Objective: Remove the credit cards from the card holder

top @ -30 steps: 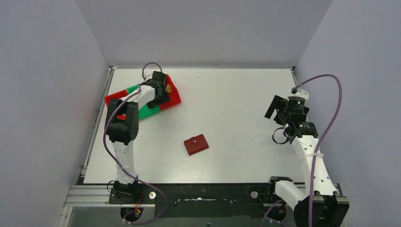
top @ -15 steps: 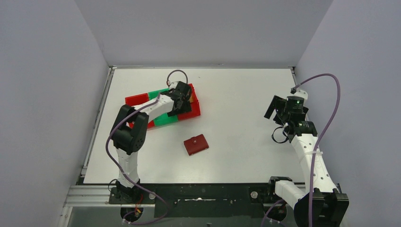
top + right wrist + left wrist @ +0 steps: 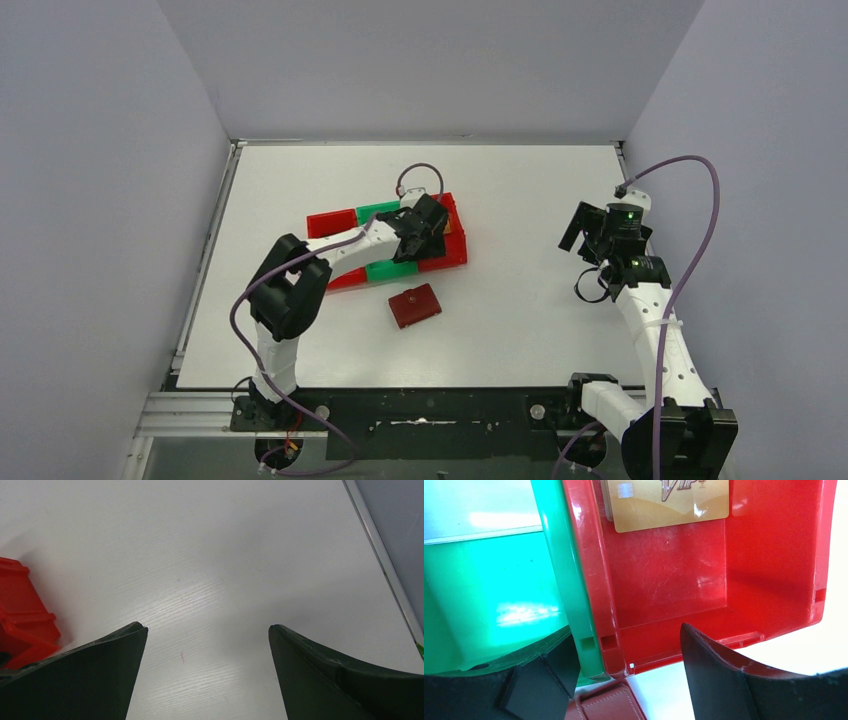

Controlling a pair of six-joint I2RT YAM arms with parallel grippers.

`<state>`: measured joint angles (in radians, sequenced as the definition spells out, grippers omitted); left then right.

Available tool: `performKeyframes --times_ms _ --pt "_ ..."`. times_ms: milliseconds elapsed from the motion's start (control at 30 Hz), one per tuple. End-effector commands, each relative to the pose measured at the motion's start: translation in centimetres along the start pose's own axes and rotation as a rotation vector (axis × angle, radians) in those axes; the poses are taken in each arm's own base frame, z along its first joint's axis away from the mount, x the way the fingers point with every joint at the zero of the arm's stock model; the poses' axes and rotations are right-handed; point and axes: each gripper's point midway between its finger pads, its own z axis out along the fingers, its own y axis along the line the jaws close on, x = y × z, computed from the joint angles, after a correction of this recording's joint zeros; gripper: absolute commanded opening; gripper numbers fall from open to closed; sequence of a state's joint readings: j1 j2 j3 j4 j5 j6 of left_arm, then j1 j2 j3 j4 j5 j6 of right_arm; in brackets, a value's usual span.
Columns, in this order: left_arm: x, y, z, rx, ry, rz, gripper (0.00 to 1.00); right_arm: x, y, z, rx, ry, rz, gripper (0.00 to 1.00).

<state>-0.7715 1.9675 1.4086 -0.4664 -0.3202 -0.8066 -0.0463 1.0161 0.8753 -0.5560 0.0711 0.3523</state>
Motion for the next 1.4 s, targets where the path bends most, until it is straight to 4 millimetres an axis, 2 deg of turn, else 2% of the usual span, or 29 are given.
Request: performKeyframes --times_ms 0,167,300,367,467,600,767,867,967,1067,1267,1367 --pt "-1.7 -4.8 -3.0 0.126 -0.081 -0.015 0.68 -1.5 0.1 -0.4 -0.001 -0.046 0.017 0.98" --pt "-1.0 -6.2 -3.8 0.147 -0.081 0.031 0.68 -1.5 0.2 -0.7 -0.010 -0.051 0.022 0.98" --pt "-2.4 -6.5 -5.3 0.145 -0.118 0.057 0.69 -1.5 0.4 -0.9 -0.018 -0.049 0.028 0.98" --pt "-4.0 -6.5 -6.9 0.147 -0.162 0.064 0.70 -1.4 0.5 -1.0 -0.026 -0.047 0.032 0.98" --pt "-5.9 -6.4 -9.6 0.171 -0.223 0.071 0.77 -1.4 0.9 -1.3 -0.054 -0.049 0.041 0.98" --pt "-7.7 -5.2 -13.5 0.217 -0.311 0.059 0.81 -1.3 2.1 -1.7 -0.119 -0.054 0.076 0.98" --pt "-8.4 -0.9 -18.0 0.248 -0.428 -0.007 0.85 -0.5 6.2 -2.2 -0.359 -0.046 0.119 0.98" --pt "-6.9 3.3 -19.2 0.238 -0.455 -0.062 0.91 2.1 9.0 -2.5 -0.522 0.012 0.153 0.98" --pt "-4.4 7.5 -19.8 0.228 -0.453 -0.142 0.93 5.7 11.6 -3.2 -0.626 0.061 0.159 0.98" --pt "-1.4 10.7 -19.7 0.248 -0.438 -0.197 0.93 8.5 13.5 -3.6 -0.653 0.079 0.154 1.00" --pt "0.3 15.3 -21.7 0.214 -0.469 -0.301 0.93 13.4 17.3 -3.9 -0.614 0.129 0.014 0.92" --pt "1.5 16.8 -21.0 0.165 -0.446 -0.302 0.93 14.7 19.0 -4.2 -0.598 0.113 -0.043 0.90"
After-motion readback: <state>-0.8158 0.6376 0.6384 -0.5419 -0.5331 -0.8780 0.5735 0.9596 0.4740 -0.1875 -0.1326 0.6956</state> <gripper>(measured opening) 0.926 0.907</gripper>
